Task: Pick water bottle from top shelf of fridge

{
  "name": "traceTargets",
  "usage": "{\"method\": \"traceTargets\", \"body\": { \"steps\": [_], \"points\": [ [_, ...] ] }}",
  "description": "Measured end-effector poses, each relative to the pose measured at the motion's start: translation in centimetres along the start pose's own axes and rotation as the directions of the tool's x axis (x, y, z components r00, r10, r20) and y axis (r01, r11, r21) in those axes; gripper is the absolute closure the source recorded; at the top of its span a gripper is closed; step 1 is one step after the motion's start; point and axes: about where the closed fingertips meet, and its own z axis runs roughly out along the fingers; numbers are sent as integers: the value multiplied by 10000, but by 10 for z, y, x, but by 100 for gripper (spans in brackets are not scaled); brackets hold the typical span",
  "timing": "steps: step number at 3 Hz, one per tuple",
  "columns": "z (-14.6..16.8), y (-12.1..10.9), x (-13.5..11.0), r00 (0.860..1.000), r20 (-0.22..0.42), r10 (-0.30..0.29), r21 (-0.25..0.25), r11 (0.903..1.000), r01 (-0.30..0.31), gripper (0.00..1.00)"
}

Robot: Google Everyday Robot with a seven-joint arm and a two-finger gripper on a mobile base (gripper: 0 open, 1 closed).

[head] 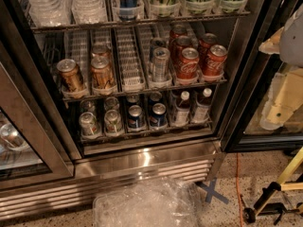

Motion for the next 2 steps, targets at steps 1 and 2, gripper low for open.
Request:
{"method": "traceTargets", "body": {
  "steps": [1, 2],
  "points": [
    [0, 0, 0, 10000, 1, 0, 0, 10000, 0, 0],
    [2, -4, -11, 9992, 396, -98, -26, 9999, 99, 0]
  ]
}}
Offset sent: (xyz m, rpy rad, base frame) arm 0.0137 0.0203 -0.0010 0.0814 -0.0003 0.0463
